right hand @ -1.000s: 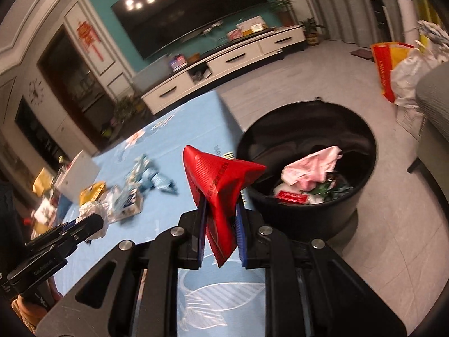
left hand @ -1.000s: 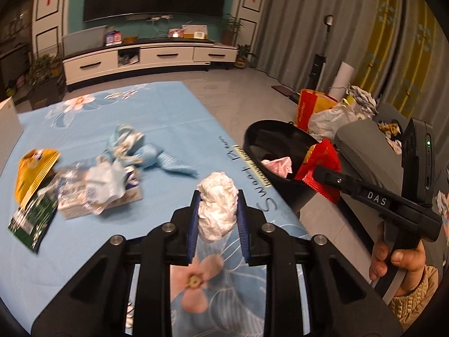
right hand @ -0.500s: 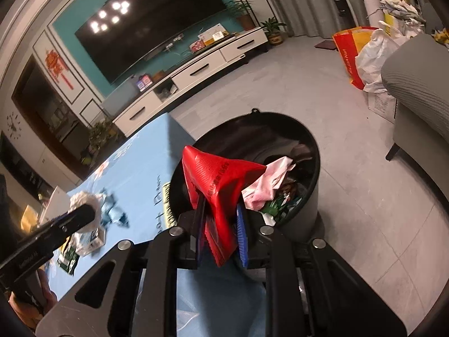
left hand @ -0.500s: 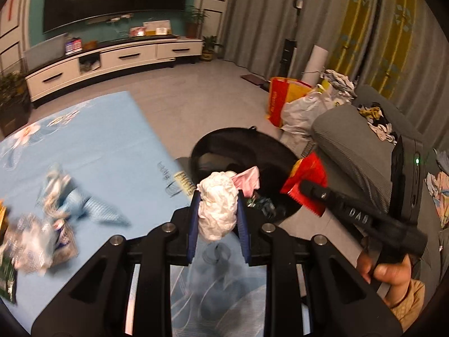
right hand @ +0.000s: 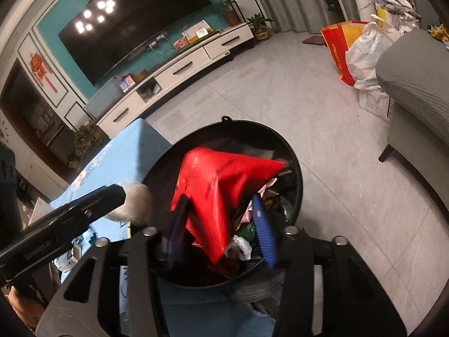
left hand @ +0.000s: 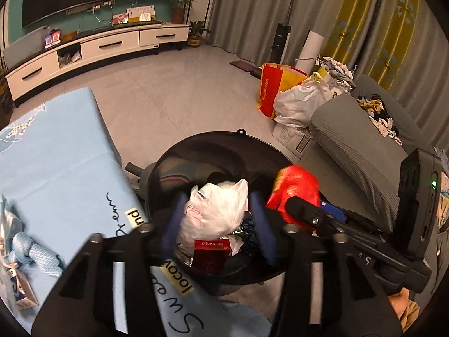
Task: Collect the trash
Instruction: 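Move both open tools back over the trash on the table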
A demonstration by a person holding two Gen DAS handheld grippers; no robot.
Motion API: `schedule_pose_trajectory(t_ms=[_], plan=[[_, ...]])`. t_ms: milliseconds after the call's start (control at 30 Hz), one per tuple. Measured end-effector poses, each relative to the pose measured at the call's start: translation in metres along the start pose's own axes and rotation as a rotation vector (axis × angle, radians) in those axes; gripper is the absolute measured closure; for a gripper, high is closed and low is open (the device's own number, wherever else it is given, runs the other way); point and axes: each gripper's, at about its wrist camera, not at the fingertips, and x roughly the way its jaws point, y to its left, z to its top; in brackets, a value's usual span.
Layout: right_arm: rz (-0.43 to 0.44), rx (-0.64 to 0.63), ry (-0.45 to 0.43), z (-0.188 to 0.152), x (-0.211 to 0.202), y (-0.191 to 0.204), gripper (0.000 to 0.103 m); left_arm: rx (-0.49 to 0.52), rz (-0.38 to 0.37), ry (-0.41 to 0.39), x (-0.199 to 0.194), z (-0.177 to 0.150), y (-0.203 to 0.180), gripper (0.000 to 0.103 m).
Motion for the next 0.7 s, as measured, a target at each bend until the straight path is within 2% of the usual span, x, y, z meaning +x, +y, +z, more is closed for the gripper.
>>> schedule_pose_trajectory(t_ms=[67, 233, 300, 500, 700], plan=[[-0.001, 0.013, 0.009, 0.001, 0.003, -0.004, 0.046, -0.006, 0.005, -0.007, 0.001, -0.001, 0.002, 0.032], [0.004, 0.033, 0.014, 0.000, 0.002, -0.008, 0.040, -0.024, 0.016, -0.023, -0.009, -0.002, 0.011, 0.030], [0.014, 0.032, 0.013, -0.003, -0.004, -0.006, 0.039, -0.035, 0.024, -0.031, -0.018, -0.007, 0.014, 0.026], [0.033, -0.004, 0.022, -0.016, -0.024, 0.006, 0.039, -0.062, 0.069, -0.083, -0.064, -0.034, 0.026, 0.021], [0.056, -0.084, 0.042, -0.034, -0.046, 0.037, 0.039, -0.107, 0.146, -0.117, -0.119, -0.071, 0.045, 0.018]])
